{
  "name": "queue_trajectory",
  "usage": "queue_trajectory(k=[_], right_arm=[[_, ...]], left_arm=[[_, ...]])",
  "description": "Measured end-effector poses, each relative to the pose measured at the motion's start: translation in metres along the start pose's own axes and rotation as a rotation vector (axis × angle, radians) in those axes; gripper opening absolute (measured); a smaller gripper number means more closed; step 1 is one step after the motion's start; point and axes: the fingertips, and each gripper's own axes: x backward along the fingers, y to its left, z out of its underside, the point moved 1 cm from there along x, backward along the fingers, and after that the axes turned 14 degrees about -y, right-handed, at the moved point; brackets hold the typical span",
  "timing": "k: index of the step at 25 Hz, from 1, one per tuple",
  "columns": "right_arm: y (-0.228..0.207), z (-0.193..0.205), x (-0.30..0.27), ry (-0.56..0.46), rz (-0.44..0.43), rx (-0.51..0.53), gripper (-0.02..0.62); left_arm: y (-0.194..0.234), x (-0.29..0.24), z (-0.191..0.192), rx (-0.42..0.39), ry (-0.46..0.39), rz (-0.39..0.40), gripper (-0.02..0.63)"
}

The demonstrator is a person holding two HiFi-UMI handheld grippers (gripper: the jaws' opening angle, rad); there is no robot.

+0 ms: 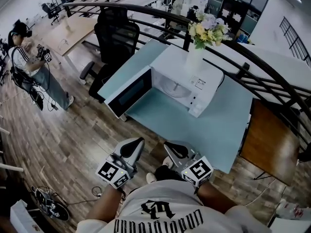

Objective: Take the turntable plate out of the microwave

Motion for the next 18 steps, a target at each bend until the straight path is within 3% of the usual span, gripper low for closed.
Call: queue_trajectory(k=[6,18], right_arm=[[-0.048,0.014,-0.003,0.020,0.025,-0.015,0.003],[-0.107,0.024,0.017,0.032,0.066,-0.012,0.003]], left_arm=[[0.026,-0.032,0.013,0.009,0.007,-0.012,0.049],[0.032,-0.097,0.052,-0.008,0.026,0.025,0.049]])
